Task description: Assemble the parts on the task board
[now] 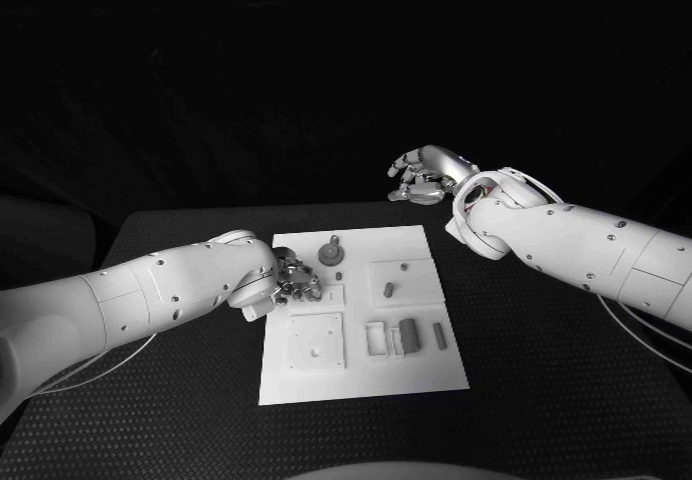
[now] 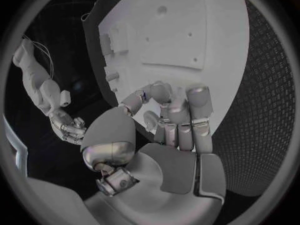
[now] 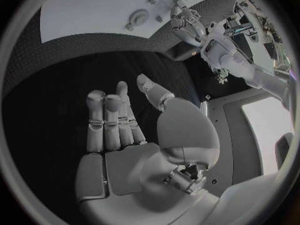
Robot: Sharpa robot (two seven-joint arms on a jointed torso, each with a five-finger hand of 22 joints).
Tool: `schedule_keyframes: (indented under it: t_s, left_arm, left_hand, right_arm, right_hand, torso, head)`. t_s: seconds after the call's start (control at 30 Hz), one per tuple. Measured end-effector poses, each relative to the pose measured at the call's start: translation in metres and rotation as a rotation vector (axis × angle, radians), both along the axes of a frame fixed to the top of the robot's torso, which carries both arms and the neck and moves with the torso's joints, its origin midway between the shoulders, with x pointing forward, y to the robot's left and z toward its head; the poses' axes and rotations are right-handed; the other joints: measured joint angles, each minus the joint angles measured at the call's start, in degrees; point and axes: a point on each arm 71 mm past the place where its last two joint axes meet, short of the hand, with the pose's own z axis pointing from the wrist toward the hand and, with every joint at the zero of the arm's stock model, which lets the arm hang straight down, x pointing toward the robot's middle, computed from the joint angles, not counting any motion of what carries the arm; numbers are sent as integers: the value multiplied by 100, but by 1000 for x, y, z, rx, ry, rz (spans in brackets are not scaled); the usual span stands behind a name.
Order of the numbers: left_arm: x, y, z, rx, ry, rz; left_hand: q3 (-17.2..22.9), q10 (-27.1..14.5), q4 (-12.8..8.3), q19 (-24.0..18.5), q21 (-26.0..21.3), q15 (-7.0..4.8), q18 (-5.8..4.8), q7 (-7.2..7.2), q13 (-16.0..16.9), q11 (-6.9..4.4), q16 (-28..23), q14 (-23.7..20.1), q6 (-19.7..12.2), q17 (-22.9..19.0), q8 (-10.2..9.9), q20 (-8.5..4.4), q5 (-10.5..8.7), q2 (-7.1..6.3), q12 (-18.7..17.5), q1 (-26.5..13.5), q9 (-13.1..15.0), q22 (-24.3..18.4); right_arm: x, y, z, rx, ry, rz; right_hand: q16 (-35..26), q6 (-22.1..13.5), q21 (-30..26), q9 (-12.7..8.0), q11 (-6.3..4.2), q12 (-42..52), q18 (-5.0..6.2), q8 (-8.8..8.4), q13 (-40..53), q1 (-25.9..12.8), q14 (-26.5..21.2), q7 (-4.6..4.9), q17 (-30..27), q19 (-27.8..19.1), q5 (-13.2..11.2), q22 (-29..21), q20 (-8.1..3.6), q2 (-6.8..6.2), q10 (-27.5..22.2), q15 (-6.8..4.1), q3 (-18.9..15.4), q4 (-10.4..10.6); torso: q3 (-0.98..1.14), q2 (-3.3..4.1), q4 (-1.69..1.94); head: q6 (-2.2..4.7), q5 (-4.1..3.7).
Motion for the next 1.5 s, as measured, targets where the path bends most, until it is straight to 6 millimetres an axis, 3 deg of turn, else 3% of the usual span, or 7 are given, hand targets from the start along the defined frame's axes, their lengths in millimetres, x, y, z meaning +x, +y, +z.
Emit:
schedule_keyframes:
  t_s: [0.33, 1.5]
  left_arm:
    - [1, -1, -1, 5, -5, -4]
    - [2, 0, 0, 12, -12, -4]
  left_hand:
    - [-16, -1, 16, -1, 22, 0, 1, -3, -31, 0, 44, 0, 2, -35, 1, 1, -37, 36, 50, -36, 281, -1]
    - [-39, -2, 39, -11, 66, 0, 1, -4, -86, 1, 116, 0, 3, -116, 9, 11, -169, 60, 133, -60, 364, 2]
  right_arm:
    - [0, 1, 0, 0, 1, 2]
    - [0, 1, 0, 0, 3, 3]
  right_hand:
    - [0, -1, 0, 0, 0, 0, 0, 0, 0, 0, 0, 1, 0, -7, 0, 0, 7, 0, 0, 0, 0, 0]
    - [0, -6, 0, 0, 0, 0, 0, 0, 4, 0, 0, 6, -5, -8, 0, 4, 8, 0, 0, 0, 0, 0]
  torso:
    - [3, 0, -3]
    - [-1, -3, 2]
  head:
    - [-5, -3]
    - [-12, -18]
